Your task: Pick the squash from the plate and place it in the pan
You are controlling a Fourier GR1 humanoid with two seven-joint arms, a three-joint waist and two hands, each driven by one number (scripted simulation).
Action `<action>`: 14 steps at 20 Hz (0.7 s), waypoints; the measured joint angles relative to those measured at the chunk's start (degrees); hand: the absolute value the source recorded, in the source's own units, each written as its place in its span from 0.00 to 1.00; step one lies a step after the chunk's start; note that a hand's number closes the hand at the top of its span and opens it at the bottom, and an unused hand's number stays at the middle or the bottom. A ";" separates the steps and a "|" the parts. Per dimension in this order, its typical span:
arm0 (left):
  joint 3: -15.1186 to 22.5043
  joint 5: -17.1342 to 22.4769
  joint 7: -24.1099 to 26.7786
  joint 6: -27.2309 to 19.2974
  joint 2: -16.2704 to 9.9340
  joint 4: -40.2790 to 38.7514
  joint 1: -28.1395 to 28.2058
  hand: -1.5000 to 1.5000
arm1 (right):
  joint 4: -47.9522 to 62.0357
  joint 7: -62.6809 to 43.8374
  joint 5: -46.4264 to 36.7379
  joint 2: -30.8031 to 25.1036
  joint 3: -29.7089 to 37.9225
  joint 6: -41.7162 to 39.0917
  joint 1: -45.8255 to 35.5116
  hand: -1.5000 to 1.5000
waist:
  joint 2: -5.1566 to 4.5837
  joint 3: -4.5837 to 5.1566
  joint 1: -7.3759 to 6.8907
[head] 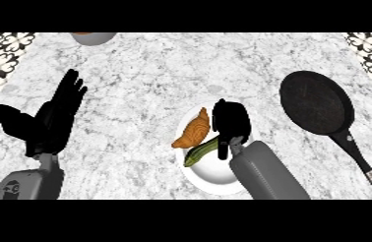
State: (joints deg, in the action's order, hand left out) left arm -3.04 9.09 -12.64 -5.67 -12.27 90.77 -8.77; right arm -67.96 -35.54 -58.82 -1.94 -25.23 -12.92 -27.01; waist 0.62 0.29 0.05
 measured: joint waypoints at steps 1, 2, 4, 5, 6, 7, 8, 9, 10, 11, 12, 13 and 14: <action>-0.40 0.07 -0.26 -0.04 -0.14 -0.39 -0.70 0.50 | -1.14 -0.42 -0.93 -0.08 -0.21 0.61 0.03 1.00 | -0.12 -0.06 0.04; -0.51 0.07 -0.65 0.02 -0.29 -0.10 -0.78 0.50 | -3.32 -0.34 -1.90 -0.48 -1.30 1.18 1.46 1.00 | -0.17 -0.10 0.11; -0.45 -0.19 -0.67 -0.32 0.06 0.28 -0.28 0.50 | -9.28 0.99 -2.57 -2.04 -3.85 0.45 4.69 1.00 | -0.19 -0.18 0.37; -0.57 -0.18 -0.52 -0.20 0.01 0.07 -0.08 0.50 | -12.71 2.26 -2.46 -3.35 -5.05 -0.36 6.21 1.00 | -0.16 -0.20 0.60; -0.53 -0.45 0.25 -0.29 0.28 -0.36 0.29 0.50 | -16.09 3.45 -2.50 -4.41 -6.76 -0.89 8.11 1.00 | -0.12 -0.20 0.89; -0.64 -0.39 0.07 -0.19 0.05 0.22 0.58 0.50 | -19.11 5.42 -2.23 -6.16 -8.07 -1.15 10.05 1.00 | -0.07 -0.22 0.98; -0.99 -0.27 0.01 -0.17 -0.09 -0.18 0.24 0.50 | -22.59 6.74 -2.44 -7.84 -9.36 -1.23 11.74 1.00 | -0.07 -0.24 1.22; -0.85 -0.72 -0.20 -0.80 0.20 -0.54 -0.39 0.50 | -26.31 7.74 -2.73 -9.64 -10.17 -1.36 12.95 1.00 | -0.05 -0.25 1.53; -1.12 -0.58 -0.34 -0.76 0.02 -0.36 -0.20 0.50 | -30.10 8.47 -3.42 -11.68 -10.92 -1.04 14.48 1.00 | 0.02 -0.26 1.68; -0.91 -0.65 -0.28 -0.71 0.17 0.09 0.42 0.50 | -33.61 9.14 -4.06 -13.72 -11.04 -0.66 15.55 1.00 | 0.05 -0.27 1.67; -0.77 -0.81 -0.89 -0.94 0.15 0.59 0.25 0.50 | -37.06 9.40 -4.77 -15.18 -11.11 -0.26 16.33 1.00 | 0.06 -0.27 1.68; -0.93 -0.75 -1.01 -0.97 0.11 0.45 0.03 0.50 | -40.80 9.49 -5.42 -16.60 -11.04 -0.08 17.02 1.00 | 0.06 -0.28 1.81; -0.82 -0.73 -1.01 -0.97 0.33 0.44 0.02 0.50 | -44.46 9.59 -5.86 -18.20 -10.45 -0.22 17.51 1.00 | 0.06 -0.27 1.88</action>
State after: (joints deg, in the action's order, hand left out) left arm -3.87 8.36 -13.66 -6.64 -11.94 91.20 -8.76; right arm -112.42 -25.94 -64.68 -20.14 -35.68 -13.15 -9.49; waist 0.68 0.02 1.93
